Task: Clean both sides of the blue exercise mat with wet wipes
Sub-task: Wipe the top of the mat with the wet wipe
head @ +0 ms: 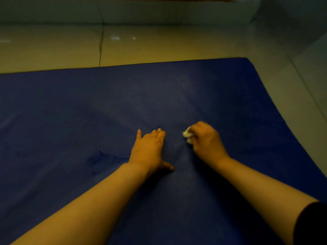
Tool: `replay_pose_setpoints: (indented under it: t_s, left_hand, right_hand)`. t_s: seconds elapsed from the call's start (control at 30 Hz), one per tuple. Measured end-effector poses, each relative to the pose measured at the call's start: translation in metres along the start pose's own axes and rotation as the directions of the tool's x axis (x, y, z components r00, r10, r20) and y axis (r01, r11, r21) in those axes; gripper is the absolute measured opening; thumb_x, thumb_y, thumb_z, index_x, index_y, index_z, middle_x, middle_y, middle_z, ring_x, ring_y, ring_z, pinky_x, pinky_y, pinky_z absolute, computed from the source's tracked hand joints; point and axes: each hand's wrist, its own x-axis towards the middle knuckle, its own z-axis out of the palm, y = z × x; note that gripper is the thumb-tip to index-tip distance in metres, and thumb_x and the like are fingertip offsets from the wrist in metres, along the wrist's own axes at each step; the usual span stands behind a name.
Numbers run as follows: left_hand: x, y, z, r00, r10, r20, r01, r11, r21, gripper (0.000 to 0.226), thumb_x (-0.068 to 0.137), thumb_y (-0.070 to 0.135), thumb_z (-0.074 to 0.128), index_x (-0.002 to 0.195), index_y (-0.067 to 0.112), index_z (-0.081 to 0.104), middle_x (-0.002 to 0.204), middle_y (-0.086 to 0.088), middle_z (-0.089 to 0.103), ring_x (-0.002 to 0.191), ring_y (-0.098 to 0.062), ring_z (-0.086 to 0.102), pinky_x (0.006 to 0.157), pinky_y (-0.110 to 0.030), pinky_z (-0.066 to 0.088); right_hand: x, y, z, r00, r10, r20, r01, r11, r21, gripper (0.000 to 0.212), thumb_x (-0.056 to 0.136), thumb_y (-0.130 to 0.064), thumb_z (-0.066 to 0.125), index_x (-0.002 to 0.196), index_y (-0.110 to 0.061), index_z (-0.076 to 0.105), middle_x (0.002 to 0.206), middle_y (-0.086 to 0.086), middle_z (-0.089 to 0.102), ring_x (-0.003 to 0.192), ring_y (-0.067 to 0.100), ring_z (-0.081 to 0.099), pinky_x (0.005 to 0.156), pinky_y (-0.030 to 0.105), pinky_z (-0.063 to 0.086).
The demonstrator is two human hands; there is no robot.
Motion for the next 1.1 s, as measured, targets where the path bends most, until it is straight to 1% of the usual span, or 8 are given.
replay_pose_setpoints:
  t_s: [0.13,0.3,0.4,0.53,0.6,0.67,0.87,1.1]
  left_hand:
    - [0.004,-0.003,0.002,0.998,0.004,-0.062,-0.005,1.000,-0.030,0.092,0.074,0.064,0.068,0.144,0.020,0.028,0.150,-0.001,0.034,0.136,-0.022,0.035,0.120,-0.049,0.003]
    - [0.013,-0.005,0.009,0.977,-0.011,-0.215,0.010,1.000,-0.004,0.053,0.085,0.059,0.058,0.120,0.023,0.042,0.120,0.003,0.047,0.115,-0.021,0.047,0.115,-0.045,0.020]
    - [0.019,-0.005,0.005,0.976,-0.024,-0.214,0.021,1.000,-0.017,0.077,0.086,0.060,0.057,0.146,0.023,0.026,0.136,0.002,0.040,0.127,-0.021,0.040,0.118,-0.047,0.014]
    - [0.025,-0.007,0.001,0.986,-0.037,-0.164,0.037,0.999,-0.001,0.100,0.083,0.065,0.056,0.155,0.021,0.002,0.139,0.001,0.032,0.131,-0.022,0.032,0.119,-0.054,0.007]
    - [0.028,-0.007,0.001,0.987,-0.043,-0.154,0.043,0.999,-0.005,0.099,0.082,0.066,0.056,0.155,0.021,0.005,0.134,0.000,0.031,0.129,-0.022,0.031,0.118,-0.057,0.006]
    - [0.031,-0.007,0.002,0.985,-0.048,-0.168,0.046,0.999,-0.016,0.097,0.082,0.067,0.056,0.154,0.022,0.009,0.130,-0.001,0.031,0.126,-0.022,0.031,0.117,-0.058,0.005]
    - [0.038,-0.004,0.000,0.975,-0.053,-0.218,0.047,0.998,-0.030,0.078,0.083,0.064,0.057,0.145,0.025,0.031,0.126,-0.002,0.033,0.122,-0.023,0.033,0.116,-0.060,0.005]
    - [0.039,-0.010,0.005,0.965,-0.076,-0.250,0.041,0.989,-0.143,0.075,0.085,0.057,0.061,0.146,0.025,0.034,0.146,-0.001,0.020,0.139,-0.022,0.017,0.115,-0.063,-0.003]
  right_hand:
    - [0.021,0.013,-0.005,0.964,0.220,-0.147,-0.227,0.973,-0.029,0.006,0.074,0.001,0.067,0.075,-0.001,0.061,0.082,0.018,0.059,0.073,0.036,0.056,0.063,0.047,0.048]
    - [-0.005,-0.040,0.022,0.996,-0.086,0.012,0.086,0.996,0.025,0.002,0.070,-0.004,0.063,0.072,-0.004,0.062,0.076,0.012,0.059,0.069,0.031,0.057,0.057,0.037,0.048]
    - [0.015,-0.021,0.013,0.993,-0.107,0.042,0.106,0.994,0.016,0.009,0.069,-0.009,0.058,0.074,-0.005,0.065,0.076,0.012,0.061,0.068,0.032,0.058,0.058,0.037,0.050]
    - [0.052,0.019,-0.006,0.968,0.176,-0.181,-0.179,0.984,-0.002,0.007,0.081,-0.008,0.060,0.077,-0.003,0.062,0.083,0.015,0.061,0.074,0.033,0.058,0.063,0.041,0.048]
    - [0.053,0.014,-0.001,0.947,0.228,-0.227,-0.237,0.971,-0.013,0.008,0.085,-0.006,0.061,0.078,-0.003,0.060,0.083,0.015,0.059,0.074,0.031,0.057,0.060,0.036,0.043]
    - [0.044,-0.007,0.011,0.960,0.138,-0.242,-0.142,0.990,-0.001,0.009,0.083,-0.008,0.060,0.074,-0.004,0.060,0.079,0.014,0.058,0.070,0.031,0.056,0.058,0.036,0.042]
    - [0.039,-0.019,0.019,0.988,-0.152,-0.029,0.152,0.988,0.000,0.020,0.079,-0.017,0.050,0.074,-0.004,0.064,0.076,0.013,0.061,0.068,0.031,0.058,0.058,0.040,0.050]
    - [0.081,0.011,0.010,0.944,0.199,-0.262,-0.208,0.978,-0.010,0.010,0.085,-0.008,0.061,0.077,-0.001,0.061,0.085,0.017,0.058,0.075,0.033,0.056,0.062,0.041,0.044]
